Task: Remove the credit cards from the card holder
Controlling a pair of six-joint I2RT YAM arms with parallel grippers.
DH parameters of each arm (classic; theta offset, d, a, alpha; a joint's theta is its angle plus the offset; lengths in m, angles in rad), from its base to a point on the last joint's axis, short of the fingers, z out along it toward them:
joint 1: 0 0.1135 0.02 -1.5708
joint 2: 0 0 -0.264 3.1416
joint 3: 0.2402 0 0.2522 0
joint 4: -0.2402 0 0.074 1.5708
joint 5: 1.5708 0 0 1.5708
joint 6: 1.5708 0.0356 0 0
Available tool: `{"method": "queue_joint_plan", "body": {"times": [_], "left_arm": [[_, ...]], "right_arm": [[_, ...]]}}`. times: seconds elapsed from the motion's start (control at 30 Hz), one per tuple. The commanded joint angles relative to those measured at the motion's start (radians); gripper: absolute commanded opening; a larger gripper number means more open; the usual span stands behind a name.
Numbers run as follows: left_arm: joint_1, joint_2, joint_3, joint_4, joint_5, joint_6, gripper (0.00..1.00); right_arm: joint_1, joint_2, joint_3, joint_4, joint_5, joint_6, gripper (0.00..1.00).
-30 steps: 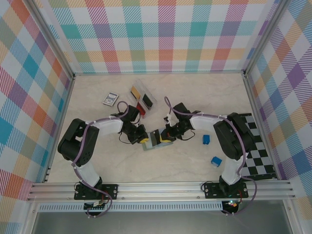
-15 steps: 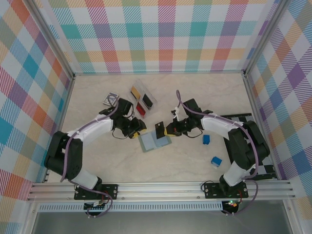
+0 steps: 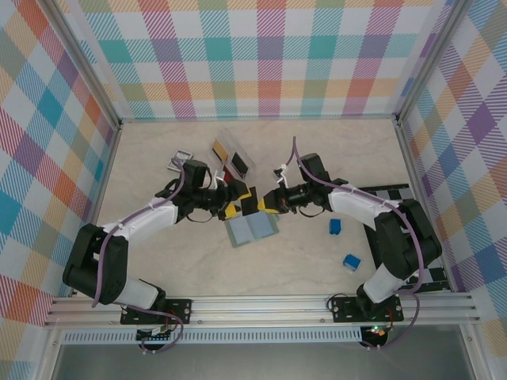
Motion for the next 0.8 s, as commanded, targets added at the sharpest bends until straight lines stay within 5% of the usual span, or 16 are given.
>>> {"method": "queue_joint_plan", "body": {"times": [0.0, 0.43, 0.63, 0.77], "left_arm": [[0.016, -0.037, -0.026, 0.148, 0.065, -0.058, 0.68], [0.018, -0.077, -0.035, 0.168, 0.062, -0.037, 0.1], [0.018, -0.098, 0.041, -0.091, -0.05, 0.087, 0.0], [0.018, -0.062, 0.169, -0.474, -0.317, 0.185, 0.0]], "right_arm": [[-0.005, -0.036, -0.005, 0.059, -0.061, 0.034, 0.0], [-0.009, -0.023, 0.004, 0.06, -0.072, 0.049, 0.0], [-0.02, -0.032, 0.067, -0.18, 0.11, -0.021, 0.41], [-0.02, -0.038, 0.139, -0.411, 0.391, -0.068, 0.63]]}}
